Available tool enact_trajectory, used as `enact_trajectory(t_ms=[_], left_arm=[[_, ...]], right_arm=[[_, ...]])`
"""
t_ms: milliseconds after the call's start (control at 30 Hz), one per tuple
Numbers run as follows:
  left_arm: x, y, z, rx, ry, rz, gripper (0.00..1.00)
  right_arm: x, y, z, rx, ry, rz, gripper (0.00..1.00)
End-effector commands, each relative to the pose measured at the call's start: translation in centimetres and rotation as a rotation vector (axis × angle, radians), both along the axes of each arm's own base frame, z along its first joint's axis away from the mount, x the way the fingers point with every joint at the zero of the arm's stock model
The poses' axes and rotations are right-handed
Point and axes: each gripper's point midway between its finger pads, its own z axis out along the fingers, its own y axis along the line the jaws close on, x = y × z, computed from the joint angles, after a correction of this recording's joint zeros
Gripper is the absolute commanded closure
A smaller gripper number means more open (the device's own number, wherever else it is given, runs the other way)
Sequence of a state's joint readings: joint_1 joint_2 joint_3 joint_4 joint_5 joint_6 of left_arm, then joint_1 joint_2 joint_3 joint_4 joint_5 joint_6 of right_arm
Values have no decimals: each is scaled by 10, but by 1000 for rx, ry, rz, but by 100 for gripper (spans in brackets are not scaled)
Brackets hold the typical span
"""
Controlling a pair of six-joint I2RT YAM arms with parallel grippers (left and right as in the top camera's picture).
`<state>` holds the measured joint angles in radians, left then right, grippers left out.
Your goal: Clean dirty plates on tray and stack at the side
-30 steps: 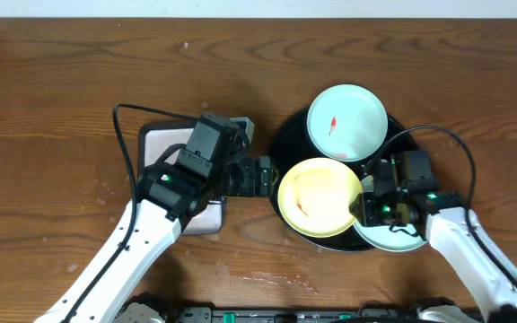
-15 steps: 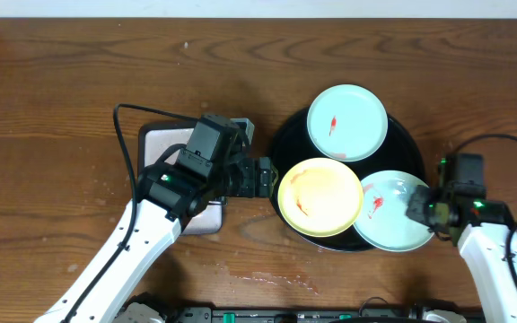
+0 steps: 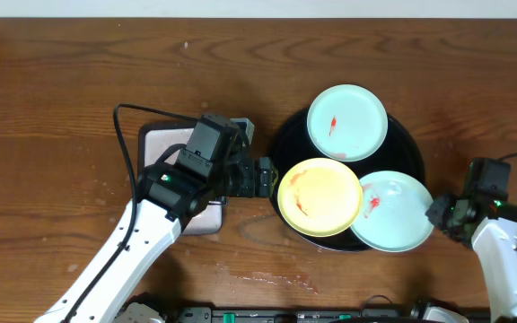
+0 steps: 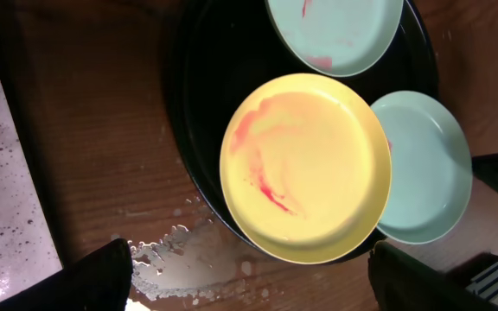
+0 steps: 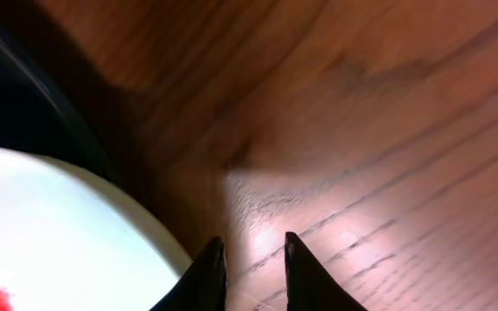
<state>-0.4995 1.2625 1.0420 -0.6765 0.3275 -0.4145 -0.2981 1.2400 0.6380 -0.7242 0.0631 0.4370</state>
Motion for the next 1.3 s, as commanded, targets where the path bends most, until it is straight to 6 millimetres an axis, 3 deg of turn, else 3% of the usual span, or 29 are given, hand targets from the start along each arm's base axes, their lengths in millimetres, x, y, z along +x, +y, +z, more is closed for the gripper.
enact_trajectory(t_ms=[0, 100, 600, 700, 900, 1000, 1133, 1200, 1267], left_arm=[[3, -2, 7, -2, -22, -16, 13], [3, -2, 7, -2, -22, -16, 13], [3, -2, 7, -2, -23, -16, 12], [3, -2, 7, -2, -23, -16, 12], [3, -2, 7, -2, -23, -16, 12], [3, -2, 7, -2, -22, -16, 12], [3, -3, 7, -3, -23, -16, 12], [3, -3, 7, -4, -26, -16, 12], [3, -3, 7, -4, -26, -16, 12]], right_arm=[[-1, 11, -8, 70, 6, 15, 79], [-2, 10, -8, 66, 9, 21, 71], [-2, 11, 17, 40, -64, 42, 66], [-5, 17, 14, 72, -51, 49, 66], [-17, 30, -14, 136, -17, 60, 66], [-19, 28, -18, 115, -11, 86, 67], [-16, 19, -16, 67, -18, 74, 82], [-15, 7, -14, 5, -22, 41, 96], [-11, -7, -11, -59, -37, -12, 99]])
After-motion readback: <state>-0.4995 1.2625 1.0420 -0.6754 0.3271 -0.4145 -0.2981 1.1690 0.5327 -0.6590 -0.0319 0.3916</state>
